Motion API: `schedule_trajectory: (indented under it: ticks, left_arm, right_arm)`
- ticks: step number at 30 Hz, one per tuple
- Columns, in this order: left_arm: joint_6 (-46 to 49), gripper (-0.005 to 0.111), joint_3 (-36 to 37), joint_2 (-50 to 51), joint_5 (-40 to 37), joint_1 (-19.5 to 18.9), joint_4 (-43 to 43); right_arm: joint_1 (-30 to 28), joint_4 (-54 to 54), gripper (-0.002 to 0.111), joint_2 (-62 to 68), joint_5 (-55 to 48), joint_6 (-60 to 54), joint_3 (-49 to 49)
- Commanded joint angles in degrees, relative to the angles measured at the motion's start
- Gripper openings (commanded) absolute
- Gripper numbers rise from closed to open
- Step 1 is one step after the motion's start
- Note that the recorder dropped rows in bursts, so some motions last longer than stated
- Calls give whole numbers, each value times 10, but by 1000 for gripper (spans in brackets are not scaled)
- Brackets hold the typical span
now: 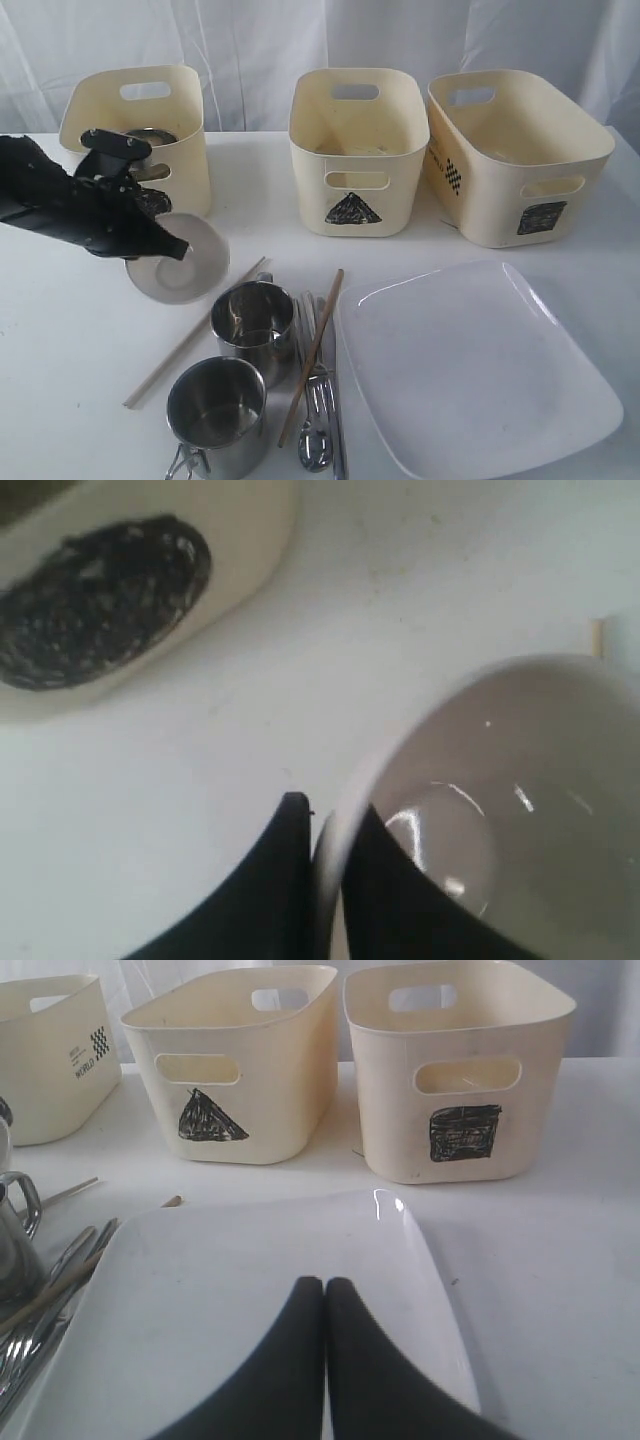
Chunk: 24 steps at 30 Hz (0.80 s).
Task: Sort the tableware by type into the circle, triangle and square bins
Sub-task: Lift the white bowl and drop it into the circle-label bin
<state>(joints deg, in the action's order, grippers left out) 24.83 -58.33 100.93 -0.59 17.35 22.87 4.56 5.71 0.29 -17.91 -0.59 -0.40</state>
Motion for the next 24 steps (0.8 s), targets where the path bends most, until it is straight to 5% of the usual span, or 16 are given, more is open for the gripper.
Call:
schedule_trajectory:
  ticks: [1, 6, 10, 16, 24]
  left_arm:
    - [30, 0, -20, -80, -20, -1, -11]
    - [60, 0, -82, -144, -41, -5, -40]
    - [54, 0, -158, -131, -68, -47, -43]
    - [50, 0, -270, -30, -99, -112, -43]
    - [50, 0, -407, 132, -97, -122, -43]
  right_arm:
    - [1, 1, 0, -3, 8, 2, 4]
    - [1, 1, 0, -3, 8, 2, 4]
    - [1, 1, 0, -3, 8, 2, 4]
    - [1, 1, 0, -3, 8, 2, 4]
    - [1, 1, 0, -3, 8, 2, 4]
